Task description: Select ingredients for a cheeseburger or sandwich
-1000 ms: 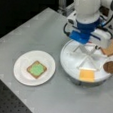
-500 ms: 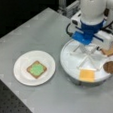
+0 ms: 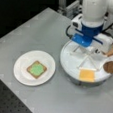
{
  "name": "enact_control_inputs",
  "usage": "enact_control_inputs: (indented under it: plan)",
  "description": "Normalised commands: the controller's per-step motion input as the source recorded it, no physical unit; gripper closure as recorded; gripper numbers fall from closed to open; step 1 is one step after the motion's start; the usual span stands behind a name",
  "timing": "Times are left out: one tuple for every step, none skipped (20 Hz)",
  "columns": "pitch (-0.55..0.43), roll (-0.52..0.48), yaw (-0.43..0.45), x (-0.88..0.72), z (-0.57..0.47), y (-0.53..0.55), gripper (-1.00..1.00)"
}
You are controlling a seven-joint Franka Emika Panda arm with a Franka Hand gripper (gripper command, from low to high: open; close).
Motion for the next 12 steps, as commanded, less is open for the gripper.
enact_control_inputs:
  plan:
    - [-0.141,-0.086,0.000,-0.03,-0.10,0.18,-1.00]
    - [-0.133,-0.086,-0.011,-0.02,-0.09,0.18,-1.00]
    - [-0.130,-0.081,-0.018,-0.01,-0.08,0.18,-1.00]
    - [-0.123,-0.077,-0.024,0.01,-0.07,0.17,-1.00]
    - [-0.122,-0.080,-0.030,0.03,-0.08,0.17,-1.00]
    - [-0.117,-0.078,-0.036,0.04,-0.09,0.16,-1.00]
    - [-0.112,-0.075,-0.038,0.04,-0.10,0.14,-1.00]
    - [-0.101,-0.072,-0.028,0.04,-0.11,0.12,-1.00]
    - [-0.093,-0.069,-0.026,0.04,-0.11,0.10,-1.00]
    - [-0.086,-0.068,-0.020,0.03,-0.11,0.07,-1.00]
    - [-0.081,-0.069,-0.012,0.03,-0.10,0.05,-1.00]
    - [-0.085,-0.068,0.001,0.03,-0.11,0.03,-1.00]
